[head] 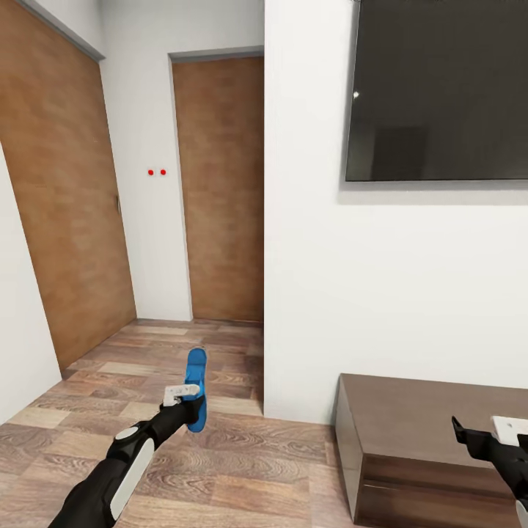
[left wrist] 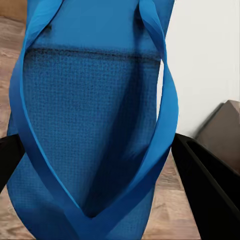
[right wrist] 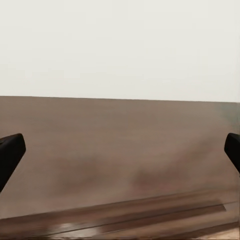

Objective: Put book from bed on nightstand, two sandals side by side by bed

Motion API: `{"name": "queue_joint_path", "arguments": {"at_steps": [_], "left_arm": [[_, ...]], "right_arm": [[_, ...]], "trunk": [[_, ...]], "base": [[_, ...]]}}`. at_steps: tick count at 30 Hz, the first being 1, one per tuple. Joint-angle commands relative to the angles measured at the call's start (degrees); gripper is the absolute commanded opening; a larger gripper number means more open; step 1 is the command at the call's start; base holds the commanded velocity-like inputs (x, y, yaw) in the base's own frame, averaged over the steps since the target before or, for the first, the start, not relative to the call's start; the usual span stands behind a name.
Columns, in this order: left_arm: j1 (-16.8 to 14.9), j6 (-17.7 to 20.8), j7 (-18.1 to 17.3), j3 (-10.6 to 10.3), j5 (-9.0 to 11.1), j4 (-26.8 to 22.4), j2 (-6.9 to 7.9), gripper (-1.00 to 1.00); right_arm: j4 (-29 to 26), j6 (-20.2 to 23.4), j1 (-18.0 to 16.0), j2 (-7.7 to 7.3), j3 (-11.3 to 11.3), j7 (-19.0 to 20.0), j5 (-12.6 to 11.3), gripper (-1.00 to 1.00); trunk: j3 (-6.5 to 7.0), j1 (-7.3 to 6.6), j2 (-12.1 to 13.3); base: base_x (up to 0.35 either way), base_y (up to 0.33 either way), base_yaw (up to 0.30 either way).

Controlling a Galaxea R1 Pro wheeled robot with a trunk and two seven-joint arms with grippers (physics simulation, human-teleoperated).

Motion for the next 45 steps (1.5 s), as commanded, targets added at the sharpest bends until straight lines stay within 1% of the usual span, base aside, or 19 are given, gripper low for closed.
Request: {"name": "queue_joint_path", "arguments": {"at_steps": [1,2,4,5,7,8,10,11,13,14,16,17,20,24,26,32,36,38,45], "left_arm": [[0.0,0.2,-0.3,0.0,0.6,1.7,0.14,-1.0],[0.0,0.1,-0.5,0.0,0.6,2.8,0.21,-1.0],[0.1,-2.1,-1.5,0.0,0.2,9.6,0.38,-1.0],[0.1,-3.0,-1.7,0.0,0.2,10.8,0.4,-1.0],[0.1,-7.0,-3.1,0.1,0.1,14.5,0.6,-1.0],[0.1,-7.8,-3.7,0.1,0.1,15.2,0.8,-1.0],[0.2,-9.8,-7.2,0.0,0.1,17.9,2.57,-1.0],[0.2,-10.1,-8.3,0.0,0.2,18.5,3.11,-1.0],[0.2,-10.9,-13.7,0.0,0.2,20.6,4.89,-1.0],[0.2,-11.0,-15.1,0.0,0.2,21.1,5.22,-1.0],[0.2,-11.5,-19.7,0.0,0.3,23.8,6.18,-1.0],[0.2,-12.8,-22.0,0.1,0.2,26.3,6.68,-1.0],[0.2,-15.9,-24.1,0.0,0.3,28.8,6.97,-1.0],[0.2,-17.5,-25.5,0.0,0.1,33.0,6.93,-1.0],[0.2,-19.6,-25.8,-0.1,0.0,34.8,6.76,-1.0],[0.2,-21.3,-25.9,-0.3,-0.1,35.7,5.72,-1.0],[0.2,-21.6,-25.9,-0.3,-0.2,35.9,4.66,-1.0],[0.2,-21.6,-25.9,-0.3,-0.2,35.9,4.48,-1.0],[0.2,-21.6,-25.9,-0.3,-0.1,35.9,4.36,-1.0]], "right_arm": [[0.7,0.3,0.0,0.0,0.0,0.1,-0.1,1.0],[1.1,0.3,0.0,0.0,0.0,0.1,-0.1,1.0],[3.4,0.2,0.0,0.0,0.0,0.2,-0.1,1.0],[3.9,0.2,0.0,0.0,0.0,0.2,-0.1,1.0],[5.7,0.0,0.0,0.0,0.0,0.2,-0.1,1.0],[6.4,0.0,0.0,0.0,0.0,0.3,-0.1,1.0],[9.3,-0.2,0.0,0.0,0.0,1.3,-0.1,1.0],[9.9,-0.2,0.0,0.0,0.0,1.8,-0.1,1.0],[11.6,-0.3,0.0,0.0,0.0,4.3,-0.1,1.0],[11.9,-0.3,0.0,0.0,0.0,5.1,-0.1,1.0],[12.6,-0.3,0.0,0.0,0.0,8.2,-0.1,1.0],[13.4,-0.3,0.0,0.0,0.0,10.8,-0.1,1.0],[17.4,-0.4,0.0,-0.02,0.0,13.4,0.0,1.0],[21.5,-0.5,0.0,-0.05,0.0,14.3,0.3,1.0],[22.8,-0.6,0.0,-0.05,0.0,14.5,0.4,1.0],[23.6,-1.0,0.0,-0.01,0.0,14.5,0.5,1.0],[25.7,-4.4,0.0,0.0,0.0,14.5,0.5,1.0],[26.5,-5.9,0.0,0.01,0.0,14.5,0.5,1.0],[29.0,-8.2,0.0,0.0,0.1,14.4,0.6,1.0]], "trunk": [[0.12,-0.24,0.4],[0.3,-0.46,0.8],[0.66,-0.9,1.6],[0.84,-1.12,2.0],[1.2,-1.56,2.8],[1.38,-1.78,3.2],[1.74,-2.22,4.0],[1.92,-2.44,4.4],[2.27,-2.88,5.2],[2.45,-3.1,5.6],[2.81,-3.54,6.4],[2.99,-3.76,6.8],[3.53,-4.41,8.0],[4.25,-5.29,9.6],[4.61,-5.73,10.4],[5.69,-7.05,12.8],[6.4,-7.93,14.4],[6.74,-8.37,15.2],[7.86,-9.91,18.0]], "base": [[0.0,0.0,0.0],[0.0,0.0,0.0],[0.0,0.0,0.0],[0.0,0.0,0.0],[0.0,0.0,0.0],[0.0,0.0,0.0],[0.0,0.0,0.0],[0.0,0.0,0.0],[0.0,0.0,0.0],[0.0,0.0,0.0],[0.0,0.0,0.0],[0.0,0.0,0.0],[0.0,0.0,0.0],[0.0,0.0,0.0],[0.0,0.0,0.0],[0.0,0.0,0.0],[0.0,0.0,0.018],[0.0,0.0,0.106],[0.0,0.0,0.227]]}}
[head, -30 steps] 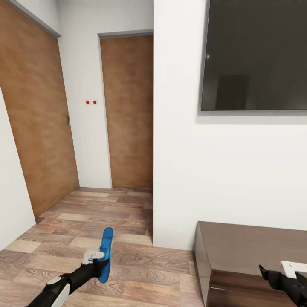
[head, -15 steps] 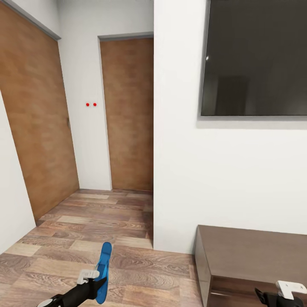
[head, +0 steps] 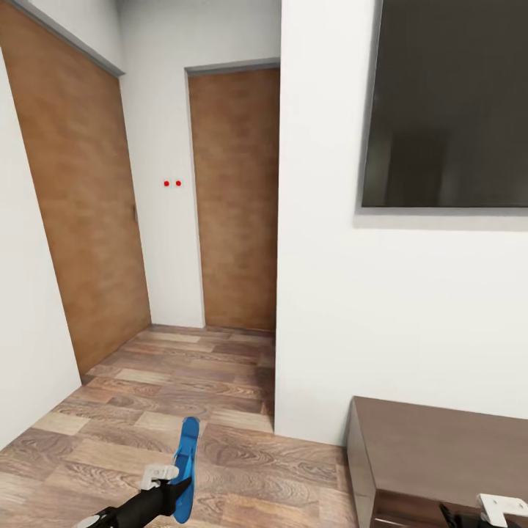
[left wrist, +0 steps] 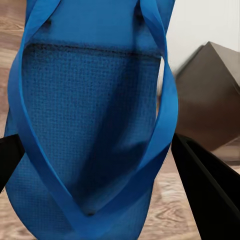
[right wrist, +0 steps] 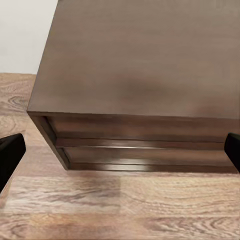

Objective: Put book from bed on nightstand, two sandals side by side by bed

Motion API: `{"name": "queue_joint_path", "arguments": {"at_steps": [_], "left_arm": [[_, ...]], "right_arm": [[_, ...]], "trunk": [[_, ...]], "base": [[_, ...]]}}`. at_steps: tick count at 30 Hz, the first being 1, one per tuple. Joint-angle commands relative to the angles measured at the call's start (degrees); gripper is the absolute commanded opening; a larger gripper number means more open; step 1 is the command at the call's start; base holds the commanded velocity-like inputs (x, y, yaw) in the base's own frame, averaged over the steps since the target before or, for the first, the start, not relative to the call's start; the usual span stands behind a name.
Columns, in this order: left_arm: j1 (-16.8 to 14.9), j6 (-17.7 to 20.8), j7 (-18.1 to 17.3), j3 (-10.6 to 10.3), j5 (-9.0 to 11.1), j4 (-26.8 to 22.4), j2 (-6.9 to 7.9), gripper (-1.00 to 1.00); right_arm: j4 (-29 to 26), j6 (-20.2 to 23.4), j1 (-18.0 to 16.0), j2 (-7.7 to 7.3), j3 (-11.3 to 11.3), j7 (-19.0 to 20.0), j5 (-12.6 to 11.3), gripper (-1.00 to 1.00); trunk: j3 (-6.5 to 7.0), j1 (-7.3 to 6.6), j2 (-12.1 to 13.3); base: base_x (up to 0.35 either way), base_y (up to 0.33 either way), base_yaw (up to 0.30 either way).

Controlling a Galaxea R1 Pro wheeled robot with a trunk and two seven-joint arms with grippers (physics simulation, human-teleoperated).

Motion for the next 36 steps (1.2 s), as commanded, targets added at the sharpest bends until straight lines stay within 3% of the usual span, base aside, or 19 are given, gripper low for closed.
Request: {"name": "queue_joint_path", "arguments": {"at_steps": [1,36], "left_arm": [[-0.1,-0.5,0.1,-0.5,0.3,0.1,0.05,-1.0],[-0.1,-0.5,0.5,-0.4,0.3,0.4,0.11,-1.0]], "right_arm": [[0.0,0.3,0.0,0.02,-0.2,0.3,-0.1,1.0],[2.6,0.2,0.0,0.11,-0.2,0.3,-0.2,1.0]], "trunk": [[0.09,-0.24,0.4],[5.6,-7.92,14.4]], "base": [[0.0,0.0,0.267],[0.0,0.0,0.274]]}}
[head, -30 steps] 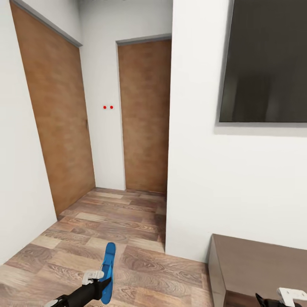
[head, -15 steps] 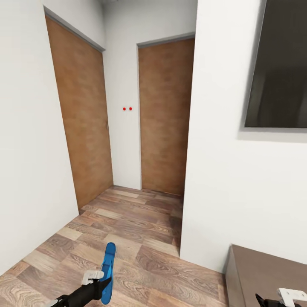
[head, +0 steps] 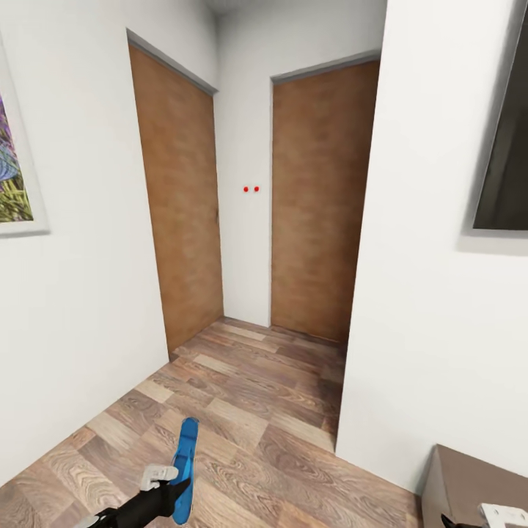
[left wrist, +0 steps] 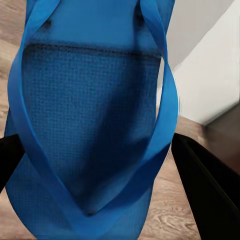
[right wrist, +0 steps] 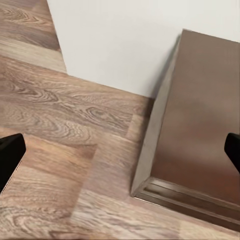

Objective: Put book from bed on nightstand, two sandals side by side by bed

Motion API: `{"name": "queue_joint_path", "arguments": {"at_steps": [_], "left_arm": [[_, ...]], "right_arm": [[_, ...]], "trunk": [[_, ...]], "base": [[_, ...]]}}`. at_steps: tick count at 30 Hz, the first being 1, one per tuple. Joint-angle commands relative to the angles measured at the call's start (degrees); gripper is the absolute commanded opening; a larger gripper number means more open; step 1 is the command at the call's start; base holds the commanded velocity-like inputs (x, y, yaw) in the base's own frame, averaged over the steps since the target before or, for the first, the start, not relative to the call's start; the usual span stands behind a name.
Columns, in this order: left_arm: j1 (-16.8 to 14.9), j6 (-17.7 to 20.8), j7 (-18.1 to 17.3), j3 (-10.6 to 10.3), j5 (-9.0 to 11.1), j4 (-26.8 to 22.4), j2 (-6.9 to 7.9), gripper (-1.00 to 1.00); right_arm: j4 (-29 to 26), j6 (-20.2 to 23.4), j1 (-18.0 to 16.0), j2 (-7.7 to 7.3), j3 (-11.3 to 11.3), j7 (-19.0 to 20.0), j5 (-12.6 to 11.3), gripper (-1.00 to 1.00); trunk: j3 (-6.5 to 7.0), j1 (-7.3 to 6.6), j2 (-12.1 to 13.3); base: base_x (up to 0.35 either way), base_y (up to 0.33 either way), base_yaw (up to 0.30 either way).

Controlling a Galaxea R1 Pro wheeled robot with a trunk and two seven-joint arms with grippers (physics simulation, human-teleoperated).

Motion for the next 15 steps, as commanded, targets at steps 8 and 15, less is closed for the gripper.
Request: {"name": "queue_joint_path", "arguments": {"at_steps": [8,15], "left_arm": [[-0.1,-3.3,0.1,-0.5,0.2,7.0,0.02,-1.0],[-0.1,-8.4,0.0,-0.5,0.2,13.0,0.03,-1.0]], "right_arm": [[0.2,0.3,0.0,0.02,-0.2,0.3,-0.1,1.0],[0.6,0.3,0.0,-0.05,-0.3,0.3,-0.2,1.0]], "trunk": [[1.2,-1.77,3.2],[2.3,-3.31,6.0]], "base": [[0.0,0.0,0.277],[0.0,0.0,0.277]]}}
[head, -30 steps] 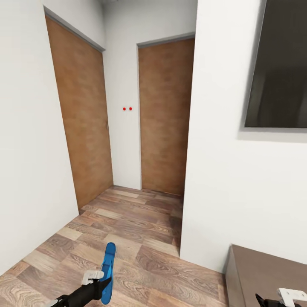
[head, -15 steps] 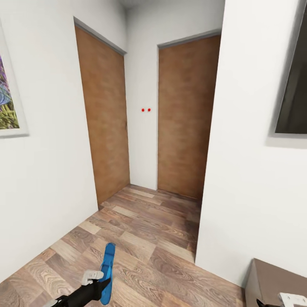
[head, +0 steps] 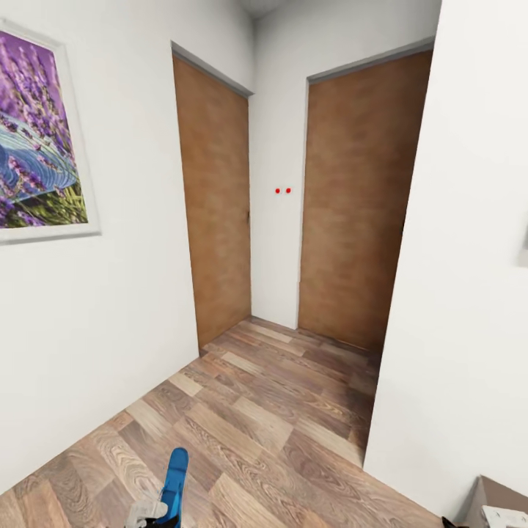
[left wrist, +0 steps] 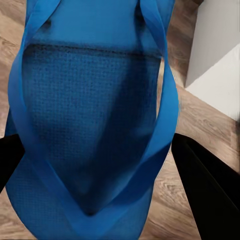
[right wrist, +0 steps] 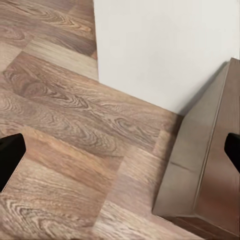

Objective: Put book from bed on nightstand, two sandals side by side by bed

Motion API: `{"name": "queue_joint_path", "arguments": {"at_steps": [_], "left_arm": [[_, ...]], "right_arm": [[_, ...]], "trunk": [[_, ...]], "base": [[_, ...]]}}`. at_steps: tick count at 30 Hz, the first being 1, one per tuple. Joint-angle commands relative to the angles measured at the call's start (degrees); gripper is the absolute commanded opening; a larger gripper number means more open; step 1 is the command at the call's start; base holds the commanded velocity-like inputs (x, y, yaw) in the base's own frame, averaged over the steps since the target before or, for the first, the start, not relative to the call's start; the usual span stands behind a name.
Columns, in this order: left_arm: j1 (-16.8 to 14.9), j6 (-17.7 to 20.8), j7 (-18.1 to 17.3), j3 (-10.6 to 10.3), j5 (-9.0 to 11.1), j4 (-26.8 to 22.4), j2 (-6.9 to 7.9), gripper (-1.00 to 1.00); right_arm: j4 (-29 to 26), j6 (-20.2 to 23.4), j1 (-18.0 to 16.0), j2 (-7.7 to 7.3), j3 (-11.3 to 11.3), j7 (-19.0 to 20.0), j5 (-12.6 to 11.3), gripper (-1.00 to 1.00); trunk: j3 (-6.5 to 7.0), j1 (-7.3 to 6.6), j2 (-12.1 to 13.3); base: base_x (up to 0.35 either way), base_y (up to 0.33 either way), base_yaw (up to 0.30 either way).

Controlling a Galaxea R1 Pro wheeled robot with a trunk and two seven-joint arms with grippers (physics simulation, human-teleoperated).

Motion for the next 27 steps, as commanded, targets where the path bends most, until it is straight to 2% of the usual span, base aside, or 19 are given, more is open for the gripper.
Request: {"name": "queue_joint_path", "arguments": {"at_steps": [1,14,22,24,27], "left_arm": [[-0.1,-0.4,-0.1,-0.4,0.4,0.2,0.01,-1.0],[-0.1,-0.7,-0.1,-0.4,0.4,0.5,-0.01,-1.0],[-0.1,-0.7,0.1,-0.5,0.4,0.6,-0.68,-1.0],[-0.1,-0.7,0.7,-0.5,0.3,0.7,-0.71,-1.0],[-0.1,-0.7,1.3,-0.6,-0.2,2.2,-0.78,-1.0]], "right_arm": [[-0.1,0.4,0.0,0.02,-0.2,0.3,-0.1,1.0],[0.3,0.4,0.0,0.09,-0.1,0.4,0.0,1.0],[1.6,0.4,0.0,0.25,-0.1,0.4,0.1,1.0],[2.4,0.4,0.0,1.13,0.0,0.4,0.1,1.0],[5.3,0.3,0.0,3.71,0.4,0.4,0.1,1.0]], "trunk": [[0.1,-0.23,0.4],[2.14,-3.09,5.6],[3.4,-4.84,8.8],[3.71,-5.28,9.6],[4.18,-5.94,10.8]], "base": [[0.0,0.0,0.277],[0.0,0.0,0.277],[0.0,0.0,0.277],[0.0,0.0,0.277],[0.0,0.0,0.277]]}}
